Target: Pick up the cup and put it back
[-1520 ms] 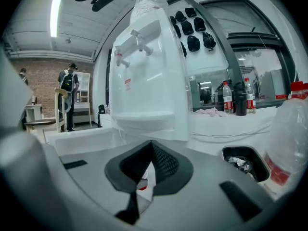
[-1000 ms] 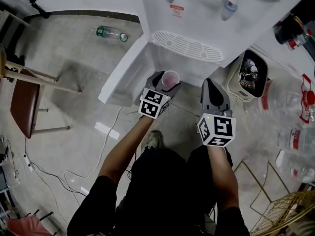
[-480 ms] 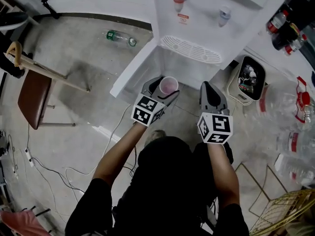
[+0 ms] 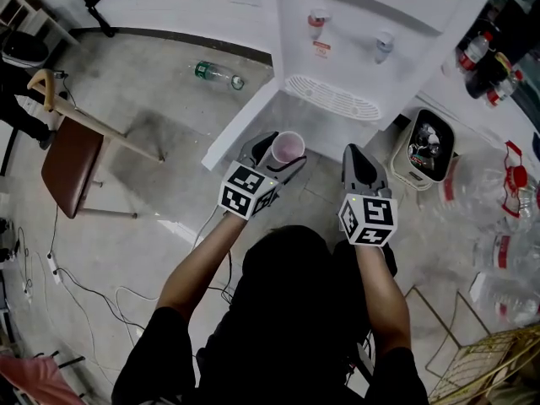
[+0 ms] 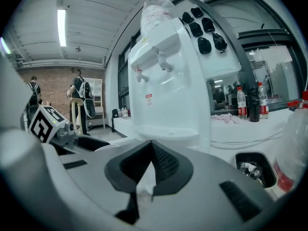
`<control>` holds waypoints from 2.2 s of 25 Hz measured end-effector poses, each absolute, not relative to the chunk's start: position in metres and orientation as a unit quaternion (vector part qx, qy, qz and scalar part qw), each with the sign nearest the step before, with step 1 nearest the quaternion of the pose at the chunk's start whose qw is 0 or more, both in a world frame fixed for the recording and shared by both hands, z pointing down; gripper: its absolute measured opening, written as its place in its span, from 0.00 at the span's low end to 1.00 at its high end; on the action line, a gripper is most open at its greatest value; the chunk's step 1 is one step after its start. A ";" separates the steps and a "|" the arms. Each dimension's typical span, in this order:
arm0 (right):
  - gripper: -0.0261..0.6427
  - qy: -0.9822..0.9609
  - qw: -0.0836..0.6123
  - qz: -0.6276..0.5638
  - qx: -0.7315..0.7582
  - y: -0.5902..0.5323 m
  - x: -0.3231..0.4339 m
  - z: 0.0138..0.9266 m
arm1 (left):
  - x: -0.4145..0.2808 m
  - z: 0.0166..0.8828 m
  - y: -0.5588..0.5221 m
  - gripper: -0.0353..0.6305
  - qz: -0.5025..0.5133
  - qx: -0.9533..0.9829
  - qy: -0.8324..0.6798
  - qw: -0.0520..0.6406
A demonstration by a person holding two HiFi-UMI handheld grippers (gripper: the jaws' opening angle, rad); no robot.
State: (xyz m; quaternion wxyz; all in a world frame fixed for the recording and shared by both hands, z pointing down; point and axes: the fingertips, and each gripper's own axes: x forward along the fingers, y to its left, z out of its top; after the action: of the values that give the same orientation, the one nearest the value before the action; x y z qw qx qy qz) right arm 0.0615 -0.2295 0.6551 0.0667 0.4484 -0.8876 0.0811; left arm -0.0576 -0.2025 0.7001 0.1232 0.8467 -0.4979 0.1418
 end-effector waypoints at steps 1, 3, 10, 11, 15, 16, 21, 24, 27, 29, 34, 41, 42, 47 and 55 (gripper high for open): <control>0.03 -0.888 0.065 0.081 0.448 -0.230 0.060 0.653 | -0.059 0.696 -0.203 0.58 0.140 0.846 -0.499 0.122; 0.03 -0.889 0.062 0.081 0.447 -0.229 0.058 0.649 | -0.061 0.686 -0.202 0.58 0.138 0.847 -0.500 0.117; 0.03 -0.888 0.049 0.077 0.450 -0.232 0.052 0.628 | -0.062 0.642 -0.214 0.58 0.122 0.852 -0.500 0.097; 0.03 -0.888 0.048 0.076 0.452 -0.233 0.052 0.626 | -0.062 0.637 -0.218 0.58 0.121 0.852 -0.500 0.093; 0.03 -0.886 0.042 0.071 0.456 -0.237 0.051 0.616 | -0.064 0.616 -0.230 0.58 0.105 0.851 -0.507 0.086; 0.03 -0.886 0.041 0.070 0.457 -0.238 0.051 0.614 | -0.065 0.613 -0.233 0.58 0.099 0.850 -0.510 0.085; 0.03 -0.884 0.039 0.069 0.461 -0.245 0.051 0.607 | -0.070 0.602 -0.250 0.58 0.081 0.845 -0.520 0.090; 0.03 -0.881 0.038 0.067 0.466 -0.250 0.051 0.604 | -0.069 0.596 -0.261 0.58 0.080 0.847 -0.518 0.087; 0.03 -0.881 0.039 0.063 0.468 -0.255 0.050 0.600 | -0.067 0.588 -0.269 0.58 0.077 0.848 -0.517 0.083; 0.03 -0.880 0.039 0.061 0.469 -0.259 0.050 0.597 | -0.067 0.583 -0.276 0.58 0.071 0.849 -0.516 0.084; 0.03 -0.877 0.035 0.060 0.476 -0.269 0.051 0.593 | -0.065 0.575 -0.298 0.58 0.073 0.850 -0.515 0.082; 0.03 -0.874 0.039 0.064 0.480 -0.279 0.052 0.597 | -0.061 0.580 -0.324 0.58 0.082 0.850 -0.513 0.087; 0.03 -0.874 0.040 0.065 0.480 -0.280 0.052 0.598 | -0.060 0.582 -0.327 0.58 0.085 0.850 -0.513 0.087; 0.03 -0.873 0.044 0.068 0.481 -0.285 0.053 0.603 | -0.056 0.591 -0.338 0.58 0.086 0.849 -0.512 0.098; 0.03 -0.870 0.044 0.072 0.485 -0.286 0.056 0.607 | -0.050 0.591 -0.341 0.58 0.078 0.850 -0.511 0.099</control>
State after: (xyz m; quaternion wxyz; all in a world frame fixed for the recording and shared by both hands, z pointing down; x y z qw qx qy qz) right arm 0.0561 -0.2863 0.6069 0.0443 0.4851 -0.8704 0.0720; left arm -0.0499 -0.3412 0.5913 0.0995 0.8502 -0.5111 0.0782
